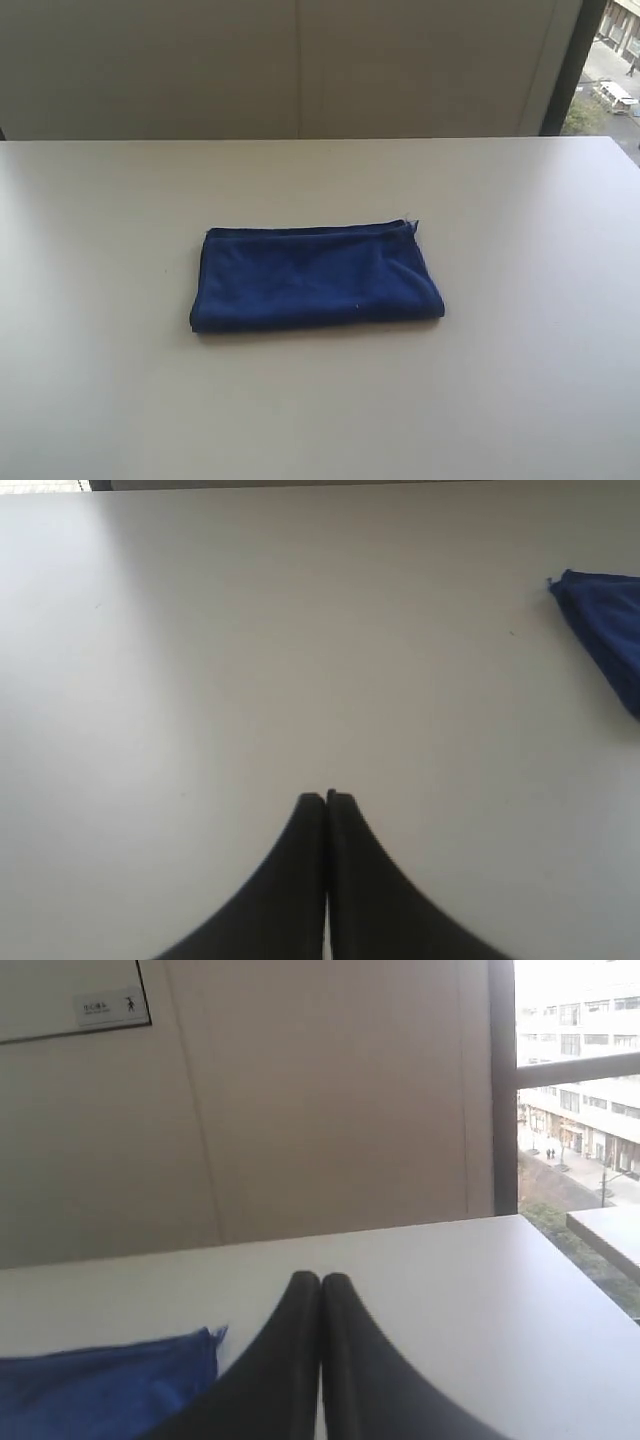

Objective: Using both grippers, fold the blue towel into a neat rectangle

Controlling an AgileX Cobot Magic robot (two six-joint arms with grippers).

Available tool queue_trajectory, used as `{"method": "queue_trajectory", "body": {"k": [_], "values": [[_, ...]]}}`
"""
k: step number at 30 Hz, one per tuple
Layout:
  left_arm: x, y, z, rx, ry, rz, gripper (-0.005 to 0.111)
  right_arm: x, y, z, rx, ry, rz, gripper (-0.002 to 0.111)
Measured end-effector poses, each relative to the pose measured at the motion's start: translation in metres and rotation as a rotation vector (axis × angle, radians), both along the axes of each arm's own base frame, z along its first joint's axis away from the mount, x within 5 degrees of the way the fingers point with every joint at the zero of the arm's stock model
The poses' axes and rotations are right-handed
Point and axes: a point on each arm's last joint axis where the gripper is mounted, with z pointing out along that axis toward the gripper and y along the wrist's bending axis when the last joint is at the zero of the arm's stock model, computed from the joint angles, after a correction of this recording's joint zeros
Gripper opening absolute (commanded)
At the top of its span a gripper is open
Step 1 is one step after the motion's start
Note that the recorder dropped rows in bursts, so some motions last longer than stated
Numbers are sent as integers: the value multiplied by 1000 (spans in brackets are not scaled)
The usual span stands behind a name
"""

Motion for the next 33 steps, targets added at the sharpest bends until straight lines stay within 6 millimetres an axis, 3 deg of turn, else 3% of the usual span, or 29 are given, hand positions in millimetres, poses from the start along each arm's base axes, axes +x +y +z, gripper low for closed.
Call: {"method": "queue_trajectory", "body": {"k": [13, 33], "values": [[0, 0, 0, 3, 0, 0, 0, -2, -1, -30, -73, 340, -7, 0], [0, 0, 0, 3, 0, 0, 0, -2, 2, -31, -124, 348, 60, 0]]}}
